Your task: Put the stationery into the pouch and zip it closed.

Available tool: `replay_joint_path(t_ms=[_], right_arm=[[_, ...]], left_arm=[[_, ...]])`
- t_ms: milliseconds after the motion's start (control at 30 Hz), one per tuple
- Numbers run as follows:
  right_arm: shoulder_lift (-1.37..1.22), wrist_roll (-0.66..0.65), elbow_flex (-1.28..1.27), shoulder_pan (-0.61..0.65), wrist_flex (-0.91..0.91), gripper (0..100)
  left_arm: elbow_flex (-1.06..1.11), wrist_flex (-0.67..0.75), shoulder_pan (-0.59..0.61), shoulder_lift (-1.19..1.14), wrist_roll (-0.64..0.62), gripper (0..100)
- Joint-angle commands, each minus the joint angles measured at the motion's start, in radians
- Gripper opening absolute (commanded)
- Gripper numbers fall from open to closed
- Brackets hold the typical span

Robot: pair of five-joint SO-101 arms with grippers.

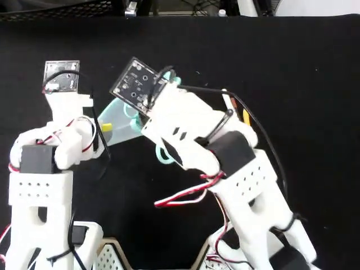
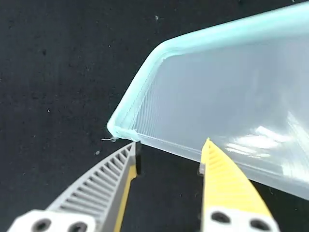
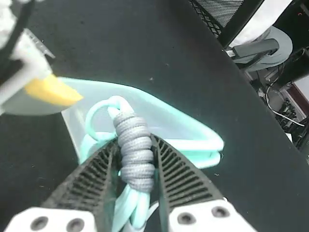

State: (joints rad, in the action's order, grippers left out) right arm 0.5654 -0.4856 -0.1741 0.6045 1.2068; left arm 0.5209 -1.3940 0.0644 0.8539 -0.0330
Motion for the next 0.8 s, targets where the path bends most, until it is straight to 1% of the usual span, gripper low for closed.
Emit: replay_joint_path(t_ms=[0, 200, 400, 500, 567, 667, 700, 767], right_arm=[[-0.015, 0.009, 0.067, 0.015, -0.017, 1.2], [-0.021, 0.009, 0.065, 0.015, -0.018, 1.2], [-0.022, 0.011, 0.065, 0.015, -0.021, 1.2], [-0.022, 0.011, 0.064, 0.015, -0.023, 1.2], [-0.022, 0.011, 0.064, 0.014, -0.023, 1.2], [-0.022, 0.011, 0.064, 0.012, -0.023, 1.2], [-0.022, 0.011, 0.064, 0.011, -0.023, 1.2], [-0.022, 0.011, 0.064, 0.011, -0.023, 1.2]], left_arm=[[-0.051, -0.017, -0.012, 0.109, -0.009, 22], [0.016, 0.002, -0.019, 0.356, -0.009, 22], [0.168, 0.114, -0.021, 0.517, -0.026, 22], [0.182, 0.127, -0.021, 0.543, -0.092, 23], [0.182, 0.123, -0.021, 0.539, -0.115, 25], [0.185, 0.118, -0.021, 0.511, -0.110, 34], [0.185, 0.118, -0.021, 0.496, -0.109, 35], [0.174, 0.118, -0.021, 0.456, -0.107, 34]])
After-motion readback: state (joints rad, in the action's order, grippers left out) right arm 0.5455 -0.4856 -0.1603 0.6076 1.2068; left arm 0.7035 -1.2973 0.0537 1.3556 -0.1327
